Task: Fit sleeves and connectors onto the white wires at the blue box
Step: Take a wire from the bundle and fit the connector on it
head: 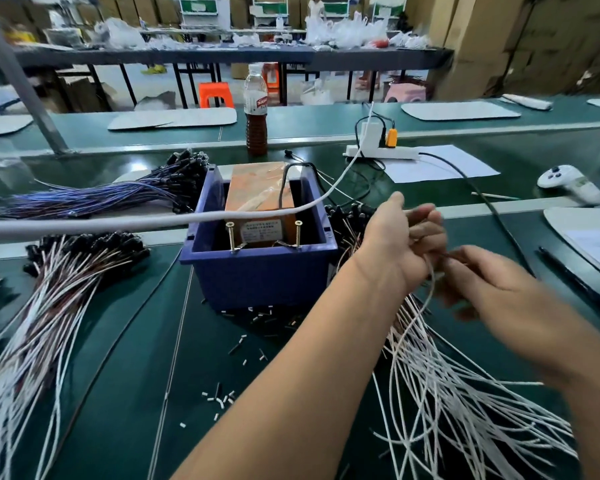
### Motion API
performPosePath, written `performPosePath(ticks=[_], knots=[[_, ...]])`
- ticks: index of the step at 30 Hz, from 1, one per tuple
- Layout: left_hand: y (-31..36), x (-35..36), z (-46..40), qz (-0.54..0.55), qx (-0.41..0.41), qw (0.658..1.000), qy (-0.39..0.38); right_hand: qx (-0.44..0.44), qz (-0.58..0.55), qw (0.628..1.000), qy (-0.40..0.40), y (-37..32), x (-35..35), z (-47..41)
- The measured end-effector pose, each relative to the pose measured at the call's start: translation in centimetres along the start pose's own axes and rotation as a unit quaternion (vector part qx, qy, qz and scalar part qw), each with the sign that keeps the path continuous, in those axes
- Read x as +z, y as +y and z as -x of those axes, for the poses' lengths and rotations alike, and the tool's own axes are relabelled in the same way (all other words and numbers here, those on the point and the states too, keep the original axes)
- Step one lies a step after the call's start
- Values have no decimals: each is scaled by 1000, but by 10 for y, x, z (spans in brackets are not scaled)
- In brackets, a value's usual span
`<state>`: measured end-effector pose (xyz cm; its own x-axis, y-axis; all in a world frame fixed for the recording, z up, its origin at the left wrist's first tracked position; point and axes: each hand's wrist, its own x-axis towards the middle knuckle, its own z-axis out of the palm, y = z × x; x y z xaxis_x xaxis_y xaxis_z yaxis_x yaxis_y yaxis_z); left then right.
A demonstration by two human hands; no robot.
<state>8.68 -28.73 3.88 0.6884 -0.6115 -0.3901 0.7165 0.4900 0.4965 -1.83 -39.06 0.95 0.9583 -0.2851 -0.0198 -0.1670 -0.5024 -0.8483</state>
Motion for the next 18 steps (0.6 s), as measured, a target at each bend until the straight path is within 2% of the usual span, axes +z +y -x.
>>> performPosePath(ticks=[2,4,6,8,9,10,11,12,14,16,18], knots=[[1,9,2,76,21,997,-24,14,-151,987,-53,1,6,1],[4,19,3,122,41,991,-46,15,-285,954,-91,-1,9,4],[10,27,2,109,57,991,-48,13,-326,941,-95,-6,4,7],[14,28,-2,72,59,995,-25,9,-227,972,-59,-7,-5,8],[15,25,-7,51,50,997,-14,1,-110,993,-31,-8,-11,8],[14,22,-12,20,38,999,6,-14,39,999,-7,-10,-17,6],[12,17,-18,-20,32,998,40,-30,177,984,6,-13,-18,4],[11,12,-22,-66,28,994,77,-28,264,964,11,-17,-15,2],[11,3,-25,-190,57,967,161,8,304,953,11,-24,4,-2],[9,-9,-36,-305,113,917,230,9,355,935,8,-24,31,-8],[4,-16,-34,-402,158,861,266,-3,370,929,20,-18,50,-16]])
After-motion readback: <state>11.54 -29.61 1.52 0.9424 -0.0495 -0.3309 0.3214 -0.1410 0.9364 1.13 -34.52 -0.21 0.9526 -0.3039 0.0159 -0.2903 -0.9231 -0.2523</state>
